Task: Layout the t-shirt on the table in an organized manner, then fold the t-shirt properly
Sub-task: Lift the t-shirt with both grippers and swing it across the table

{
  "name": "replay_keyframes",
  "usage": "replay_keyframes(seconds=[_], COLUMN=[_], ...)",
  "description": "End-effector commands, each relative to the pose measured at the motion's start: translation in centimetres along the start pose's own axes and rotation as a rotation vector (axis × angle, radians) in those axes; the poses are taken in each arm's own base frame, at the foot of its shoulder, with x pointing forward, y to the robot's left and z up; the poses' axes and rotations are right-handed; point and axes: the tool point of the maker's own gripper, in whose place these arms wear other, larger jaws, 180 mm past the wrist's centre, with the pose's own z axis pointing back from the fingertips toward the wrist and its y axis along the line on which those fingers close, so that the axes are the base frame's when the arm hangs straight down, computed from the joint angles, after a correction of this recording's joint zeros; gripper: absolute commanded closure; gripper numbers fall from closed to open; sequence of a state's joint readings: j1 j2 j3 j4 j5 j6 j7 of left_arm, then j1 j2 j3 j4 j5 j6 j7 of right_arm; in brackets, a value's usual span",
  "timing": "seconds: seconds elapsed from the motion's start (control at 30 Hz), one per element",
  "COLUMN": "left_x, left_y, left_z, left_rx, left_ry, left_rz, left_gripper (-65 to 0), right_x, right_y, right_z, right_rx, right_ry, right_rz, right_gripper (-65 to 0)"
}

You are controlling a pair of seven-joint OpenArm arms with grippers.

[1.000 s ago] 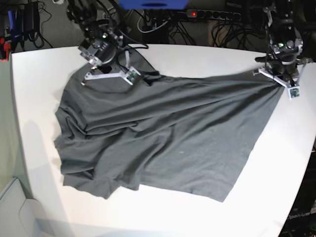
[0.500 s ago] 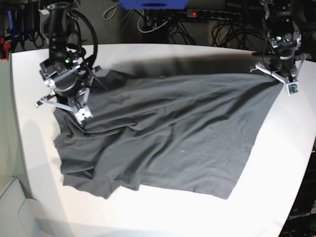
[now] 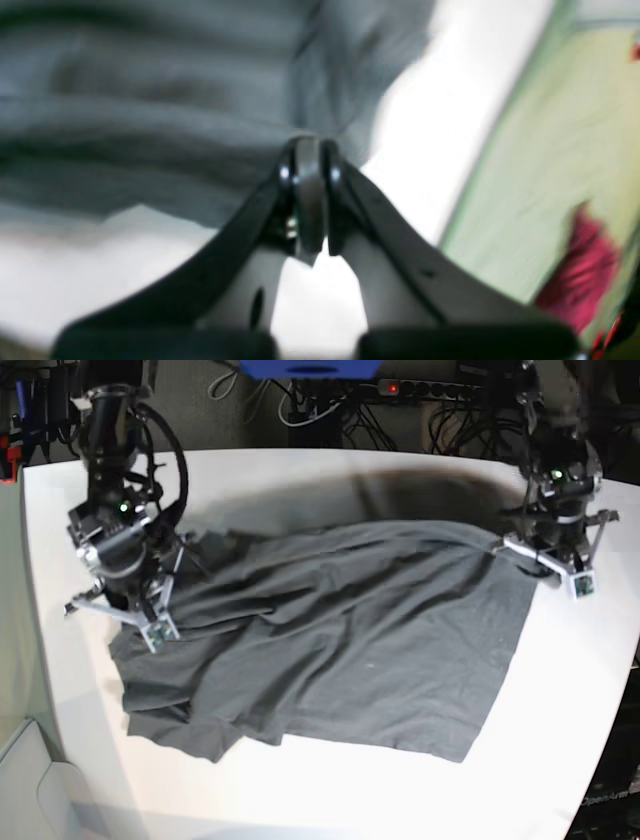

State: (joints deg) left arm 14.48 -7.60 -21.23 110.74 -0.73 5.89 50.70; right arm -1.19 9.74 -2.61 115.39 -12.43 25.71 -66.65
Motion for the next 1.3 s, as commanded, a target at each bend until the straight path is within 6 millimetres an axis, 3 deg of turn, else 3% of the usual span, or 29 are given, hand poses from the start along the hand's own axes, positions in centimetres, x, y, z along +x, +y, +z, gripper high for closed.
replay_keyframes(seconds=[0.0, 0.13, 0.23, 0.4, 0.5, 0.6, 0.67, 0.73, 0.9, 1.0, 1.07, 1.27], left_x=[2.5, 9.1, 13.8, 21.3, 24.0, 23.9, 23.0, 21.1, 17.9, 16.7, 16.3, 15.6], left_y=[0.3, -1.1, -1.9, -4.5, -5.3, -5.4, -5.5, -5.3, -5.1, -4.7, -3.2, -0.2], left_z=[0.0, -0.5, 0.2, 2.7, 4.1, 3.9, 3.5, 2.9, 1.9, 1.6, 1.2, 0.7], left_rx=[0.016, -0.017, -0.040, -0.113, -0.136, -0.138, -0.135, -0.126, -0.116, -0.104, -0.070, -0.001], left_ry=[-0.053, -0.144, -0.244, -0.421, -0.485, -0.471, -0.449, -0.409, -0.336, -0.308, -0.297, -0.314], left_rz=[-0.003, 0.059, 0.103, 0.111, 0.116, 0.116, 0.106, 0.096, 0.070, 0.056, 0.062, 0.058], left_gripper=[-0.1, -0.1, -0.1, -0.1, -0.1, -0.1, -0.1, -0.1, -0.1, -0.1, -0.1, -0.1], right_x=[1.8, 7.0, 10.6, 15.2, 16.5, 15.8, 13.9, 12.1, 10.4, 9.1, 8.0, 7.9], right_y=[-2.2, -6.7, -9.7, -14.6, -16.3, -16.2, -14.6, -11.9, -3.2, 0.0, 1.1, 1.8], right_z=[0.4, 1.2, 2.6, 5.7, 7.3, 6.9, 5.5, 3.7, -0.2, -2.5, -4.3, -8.0], right_rx=[-0.061, -0.158, -0.226, -0.331, -0.368, -0.363, -0.321, -0.259, -0.062, 0.025, 0.065, 0.121], right_ry=[-0.046, -0.160, -0.250, -0.402, -0.457, -0.414, -0.341, -0.279, -0.207, -0.137, -0.074, -0.033], right_rz=[-0.002, -0.022, -0.052, -0.126, -0.167, -0.170, -0.166, -0.132, 0.005, 0.034, 0.040, 0.034], right_gripper=[0.0, 0.0, 0.0, 0.0, 0.0, 0.0, 0.0, 0.0, -1.1, -8.2, -14.4, -30.6])
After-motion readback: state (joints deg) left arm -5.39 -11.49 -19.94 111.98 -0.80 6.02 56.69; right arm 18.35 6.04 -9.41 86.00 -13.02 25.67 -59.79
